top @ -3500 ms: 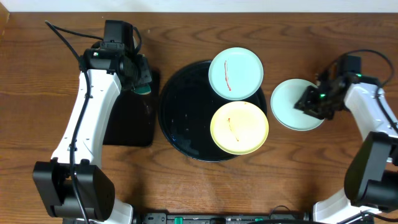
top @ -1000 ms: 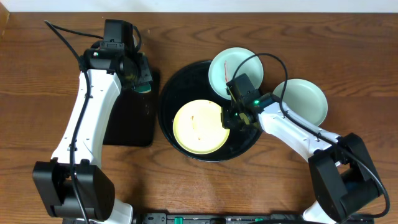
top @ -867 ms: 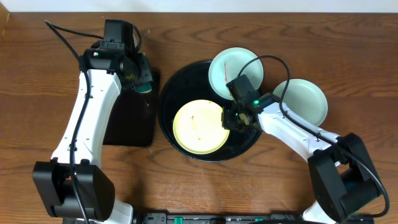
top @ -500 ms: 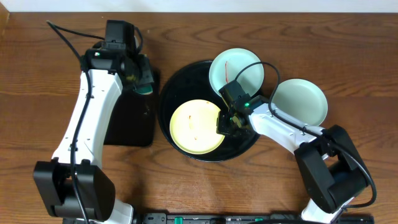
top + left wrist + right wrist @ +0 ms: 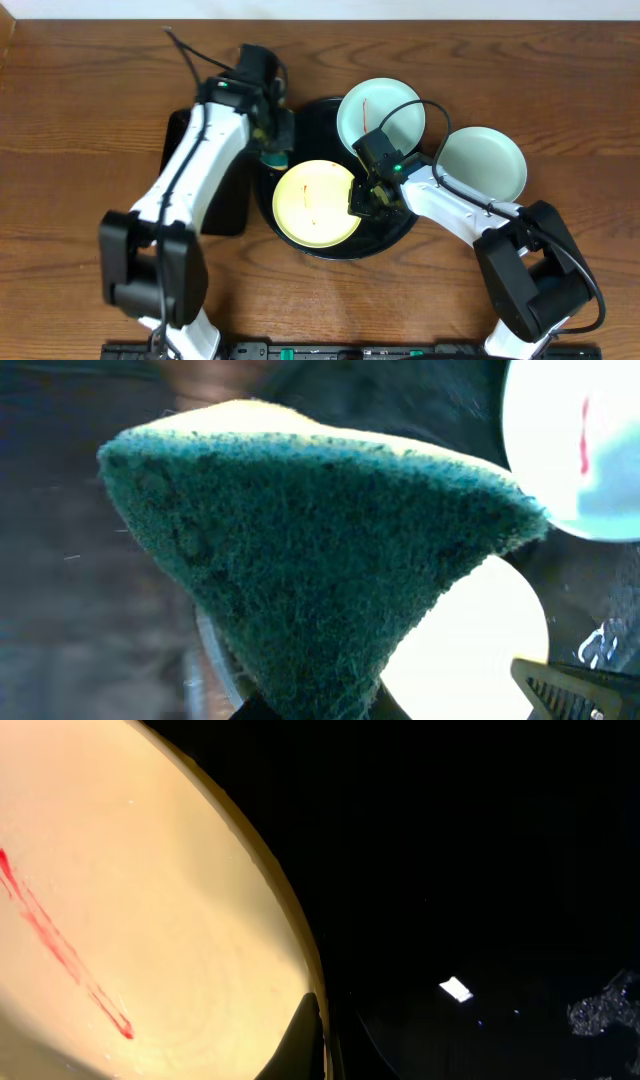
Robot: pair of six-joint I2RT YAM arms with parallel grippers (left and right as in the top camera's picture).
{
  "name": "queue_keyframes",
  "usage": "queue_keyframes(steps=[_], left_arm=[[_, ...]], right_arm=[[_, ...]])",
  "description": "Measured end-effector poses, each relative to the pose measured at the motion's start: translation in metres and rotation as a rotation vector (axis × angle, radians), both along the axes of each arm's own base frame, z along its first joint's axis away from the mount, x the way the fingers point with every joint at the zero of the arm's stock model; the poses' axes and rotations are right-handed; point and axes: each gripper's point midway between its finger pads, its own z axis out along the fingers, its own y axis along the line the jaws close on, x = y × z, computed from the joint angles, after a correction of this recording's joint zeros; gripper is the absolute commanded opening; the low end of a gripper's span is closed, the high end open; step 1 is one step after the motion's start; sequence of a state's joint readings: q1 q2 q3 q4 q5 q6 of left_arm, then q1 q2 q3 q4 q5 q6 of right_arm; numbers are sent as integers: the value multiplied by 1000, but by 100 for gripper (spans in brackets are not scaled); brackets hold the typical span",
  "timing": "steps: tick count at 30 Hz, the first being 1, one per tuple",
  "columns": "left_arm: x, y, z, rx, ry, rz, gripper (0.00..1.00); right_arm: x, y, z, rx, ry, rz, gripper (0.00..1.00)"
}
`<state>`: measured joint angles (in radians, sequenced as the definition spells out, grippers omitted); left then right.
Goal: Clean dirty plates on tray and stack at the side
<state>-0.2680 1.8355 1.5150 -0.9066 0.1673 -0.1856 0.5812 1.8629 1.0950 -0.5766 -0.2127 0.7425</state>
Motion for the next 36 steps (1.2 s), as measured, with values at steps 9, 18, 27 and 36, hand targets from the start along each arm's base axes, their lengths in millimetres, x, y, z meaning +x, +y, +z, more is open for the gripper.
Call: queue_keyframes(steps=[9,18,27,36], left_arm=[[-16,-45,-56,-104,174,-86,7],[-11,-73,-65,-244,180,-156,7],[14,-86,-57,-302,73,-152,8],[28,-90,-80,-324,90,-61,8]], right_arm=[[-1,0,0,1,4,1,1],[-1,0,0,2,4,1,1],[-1,0,0,2,4,1,1],[-1,0,0,2,4,1,1]])
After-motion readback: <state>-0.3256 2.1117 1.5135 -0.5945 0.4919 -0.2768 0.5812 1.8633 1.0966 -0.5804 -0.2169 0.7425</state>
